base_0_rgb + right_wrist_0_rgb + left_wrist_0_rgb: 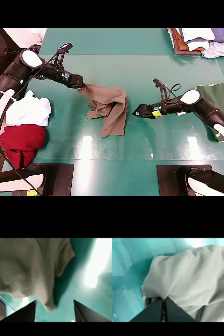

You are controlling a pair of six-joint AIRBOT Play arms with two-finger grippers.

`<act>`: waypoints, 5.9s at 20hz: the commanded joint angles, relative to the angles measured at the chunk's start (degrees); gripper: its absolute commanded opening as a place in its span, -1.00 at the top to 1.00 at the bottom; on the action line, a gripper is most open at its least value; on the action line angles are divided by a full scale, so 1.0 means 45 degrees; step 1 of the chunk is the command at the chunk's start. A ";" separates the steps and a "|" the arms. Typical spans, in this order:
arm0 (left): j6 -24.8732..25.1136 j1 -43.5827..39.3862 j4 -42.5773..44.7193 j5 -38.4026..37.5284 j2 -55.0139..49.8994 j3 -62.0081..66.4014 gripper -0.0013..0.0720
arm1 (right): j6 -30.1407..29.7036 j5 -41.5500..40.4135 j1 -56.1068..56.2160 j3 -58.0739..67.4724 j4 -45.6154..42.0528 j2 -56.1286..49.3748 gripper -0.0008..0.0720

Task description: Fold the shirts.

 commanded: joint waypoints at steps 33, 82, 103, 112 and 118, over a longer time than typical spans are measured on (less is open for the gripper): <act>-0.0442 -0.0777 0.0855 -0.3264 0.5105 0.3191 0.89 | 0.2497 0.7630 -0.0554 1.0652 -0.8476 0.1477 0.94; -0.1685 0.2710 -0.1137 0.2501 -0.1166 -0.4575 -0.70 | 0.3502 0.5493 0.1554 0.2739 -0.8004 0.1297 0.94; -0.0083 0.2642 -0.0753 0.0991 0.0520 -0.0714 0.89 | 0.1151 0.3322 -0.5785 -0.0005 -0.4731 0.1175 -0.09; -0.0083 0.2642 -0.0753 0.0782 0.0525 -0.0714 0.89 | 0.0330 0.2443 -0.5382 0.1904 -0.4036 -0.2773 -0.08; -0.0073 0.2647 -0.0719 0.0675 0.0520 -0.0714 0.89 | 0.0330 0.3740 -0.4818 0.2739 -0.4901 -0.2909 0.50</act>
